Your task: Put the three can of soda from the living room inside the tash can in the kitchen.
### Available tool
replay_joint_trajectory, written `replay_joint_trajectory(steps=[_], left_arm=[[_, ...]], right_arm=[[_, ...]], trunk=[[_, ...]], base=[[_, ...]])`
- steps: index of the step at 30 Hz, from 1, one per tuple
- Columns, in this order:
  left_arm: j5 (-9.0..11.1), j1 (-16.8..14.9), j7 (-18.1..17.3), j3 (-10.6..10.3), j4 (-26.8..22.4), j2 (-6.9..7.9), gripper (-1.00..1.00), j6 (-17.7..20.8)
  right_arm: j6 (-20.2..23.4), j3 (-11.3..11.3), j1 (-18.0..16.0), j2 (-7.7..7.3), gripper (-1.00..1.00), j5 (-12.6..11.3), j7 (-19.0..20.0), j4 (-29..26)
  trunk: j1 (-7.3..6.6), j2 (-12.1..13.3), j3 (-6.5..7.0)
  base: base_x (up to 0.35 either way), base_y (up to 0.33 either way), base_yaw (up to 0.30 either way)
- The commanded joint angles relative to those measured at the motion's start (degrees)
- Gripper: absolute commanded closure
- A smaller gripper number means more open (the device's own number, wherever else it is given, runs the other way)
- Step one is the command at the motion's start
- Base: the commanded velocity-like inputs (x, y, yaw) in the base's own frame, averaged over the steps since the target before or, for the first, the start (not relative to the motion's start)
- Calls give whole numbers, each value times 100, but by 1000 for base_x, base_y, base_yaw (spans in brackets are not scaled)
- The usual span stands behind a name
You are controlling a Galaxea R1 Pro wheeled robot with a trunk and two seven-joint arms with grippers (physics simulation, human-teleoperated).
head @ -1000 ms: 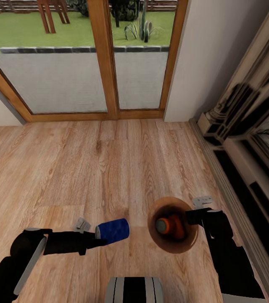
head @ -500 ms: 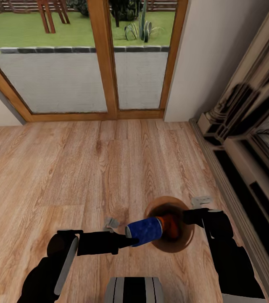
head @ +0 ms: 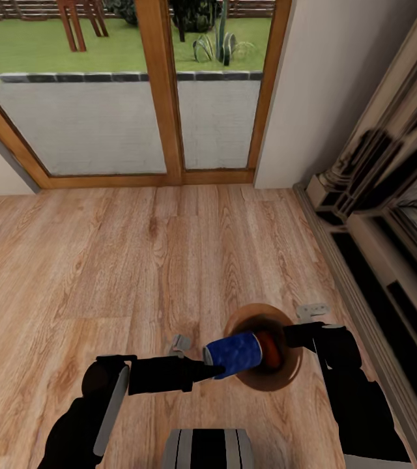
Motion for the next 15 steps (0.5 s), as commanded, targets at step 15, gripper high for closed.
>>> replay_joint_trajectory(steps=[15], left_arm=[[216,-5,601,-285,276,-355,100,0]], right_arm=[[13,0,-1,2,100,-92,24,-1]], trunk=[[-1,0,0]], base=[[0,0,0]])
